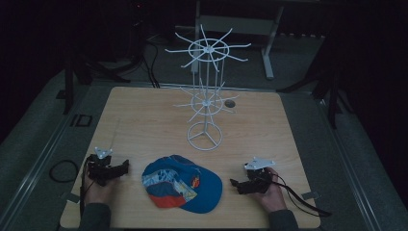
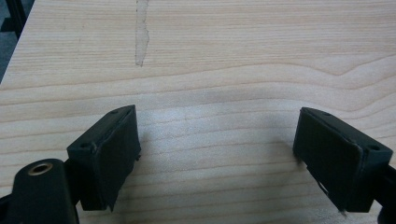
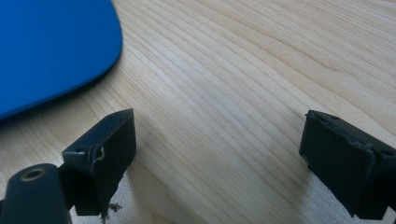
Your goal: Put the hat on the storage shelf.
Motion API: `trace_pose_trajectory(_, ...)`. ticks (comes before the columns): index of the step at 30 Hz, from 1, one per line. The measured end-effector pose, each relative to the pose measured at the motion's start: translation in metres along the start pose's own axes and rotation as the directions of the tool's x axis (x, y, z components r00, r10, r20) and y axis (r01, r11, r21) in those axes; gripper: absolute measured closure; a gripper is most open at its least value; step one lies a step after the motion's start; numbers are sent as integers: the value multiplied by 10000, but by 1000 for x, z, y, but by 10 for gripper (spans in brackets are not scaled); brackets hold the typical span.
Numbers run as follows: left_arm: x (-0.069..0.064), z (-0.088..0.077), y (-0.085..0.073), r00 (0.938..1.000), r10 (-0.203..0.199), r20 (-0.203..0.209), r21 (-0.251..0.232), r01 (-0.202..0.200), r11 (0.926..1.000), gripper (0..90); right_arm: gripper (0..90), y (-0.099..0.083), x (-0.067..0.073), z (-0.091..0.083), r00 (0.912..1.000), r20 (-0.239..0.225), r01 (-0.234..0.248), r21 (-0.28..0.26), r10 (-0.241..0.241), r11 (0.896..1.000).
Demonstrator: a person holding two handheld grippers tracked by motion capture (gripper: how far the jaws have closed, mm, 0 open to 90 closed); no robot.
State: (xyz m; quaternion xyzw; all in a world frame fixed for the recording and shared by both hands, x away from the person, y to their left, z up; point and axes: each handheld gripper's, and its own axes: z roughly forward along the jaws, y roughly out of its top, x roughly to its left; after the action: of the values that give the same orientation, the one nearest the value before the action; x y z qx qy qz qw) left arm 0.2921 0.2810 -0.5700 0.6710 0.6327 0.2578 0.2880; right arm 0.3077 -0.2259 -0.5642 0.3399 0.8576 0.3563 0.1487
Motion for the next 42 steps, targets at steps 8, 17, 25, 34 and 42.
trace_pose_trajectory(8, 0, 0, 0, 10000, 35, 23, 4, -35, 10000, 150, 260, 2, -3, -3, 9995, 249, -216, -71, 218, 9997)
trace_pose_trajectory(17, -1, 0, 1, 9999, 100, 85, 14, -100, 9999, 150, 407, 14, 2, -11, 9995, 291, 63, 494, -77, 9988)
trace_pose_trajectory(25, -1, 0, 1, 9999, 114, 92, 20, -114, 9999, 150, 432, 39, 19, -27, 9958, -227, 895, 404, -887, 9952)
trace_pose_trajectory(34, -1, 1, 0, 9999, 112, 93, 5, -112, 9999, 150, 430, 62, 31, -33, 9900, -668, 1267, 346, -1242, 9913)
trace_pose_trajectory(42, -1, 1, 0, 9999, 116, 99, 0, -116, 9999, 150, 427, 80, 42, -35, 9831, -899, 1626, 250, -1598, 9864)
